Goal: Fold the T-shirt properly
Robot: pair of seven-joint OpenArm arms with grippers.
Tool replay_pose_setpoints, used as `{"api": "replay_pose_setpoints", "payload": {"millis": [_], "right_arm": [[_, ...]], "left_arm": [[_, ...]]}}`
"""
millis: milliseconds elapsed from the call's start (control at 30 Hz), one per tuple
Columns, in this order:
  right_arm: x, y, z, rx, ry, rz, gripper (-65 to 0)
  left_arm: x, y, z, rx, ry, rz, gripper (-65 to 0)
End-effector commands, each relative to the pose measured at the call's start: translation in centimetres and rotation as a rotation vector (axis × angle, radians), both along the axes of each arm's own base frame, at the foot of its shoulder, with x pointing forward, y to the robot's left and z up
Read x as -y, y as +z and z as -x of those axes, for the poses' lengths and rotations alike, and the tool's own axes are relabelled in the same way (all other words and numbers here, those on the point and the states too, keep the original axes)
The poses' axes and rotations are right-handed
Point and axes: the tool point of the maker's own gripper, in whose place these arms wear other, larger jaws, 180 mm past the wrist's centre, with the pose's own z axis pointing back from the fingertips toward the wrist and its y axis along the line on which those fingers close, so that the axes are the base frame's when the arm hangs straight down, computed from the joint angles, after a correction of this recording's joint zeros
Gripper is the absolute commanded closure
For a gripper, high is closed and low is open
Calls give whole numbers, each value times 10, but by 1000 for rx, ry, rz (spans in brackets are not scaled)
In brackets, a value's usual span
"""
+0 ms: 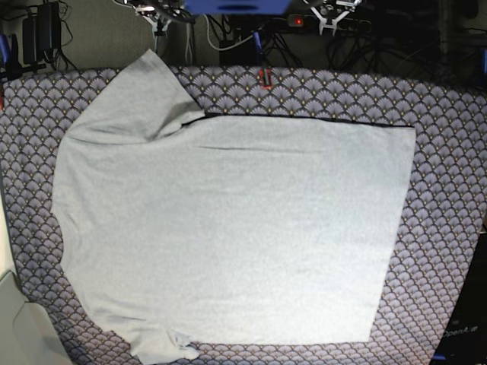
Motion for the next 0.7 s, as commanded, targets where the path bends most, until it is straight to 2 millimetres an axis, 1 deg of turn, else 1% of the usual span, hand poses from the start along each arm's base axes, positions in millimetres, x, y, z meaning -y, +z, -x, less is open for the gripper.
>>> {"api": "replay_pose_setpoints", "payload": {"millis": [0,33,100,133,167,200,233,267,333,367,433,500,533,600,667], "right_arm": [[1,0,5,-5,-6,-4,0],[1,1,1,7,-6,-3,0],[2,2,7,15,-5,-2,0],[2,3,6,29,-4,-1,0],[3,5,6,45,-3,1,0],[3,7,11,51,-2,2,0],[4,9,13,64,0,3,0],[4,12,13,82,1,4,0],[5,20,20,110,4,7,0],[6,25,21,131,6,8,0],[6,37,22,172,11,11,0],[7,52,20,226,15,14,0],[8,60,17,255,15,17,0],[10,78,12,310,21,21,0],[10,100,2,378,25,25,0]], "left_arm": [[-3,0,3,-3,-7,-6,-3],[-3,0,3,-3,-7,-6,-3],[-4,0,3,-3,-7,-8,-3],[-4,0,4,-5,-5,-8,-3],[-5,1,9,-12,-1,-9,-3],[-10,1,14,-17,-3,-16,-3],[-16,3,13,-6,-3,-25,-3],[-19,4,14,5,-6,-28,-3],[-21,11,19,41,-17,-28,-3],[-27,16,20,66,-28,-34,-3],[-32,29,24,111,-48,-38,-3],[-28,46,21,178,-64,-25,-3],[-31,55,20,206,-79,-28,-3],[-32,77,11,277,-103,-25,-3],[-38,105,-2,359,-97,-38,-3]]}}
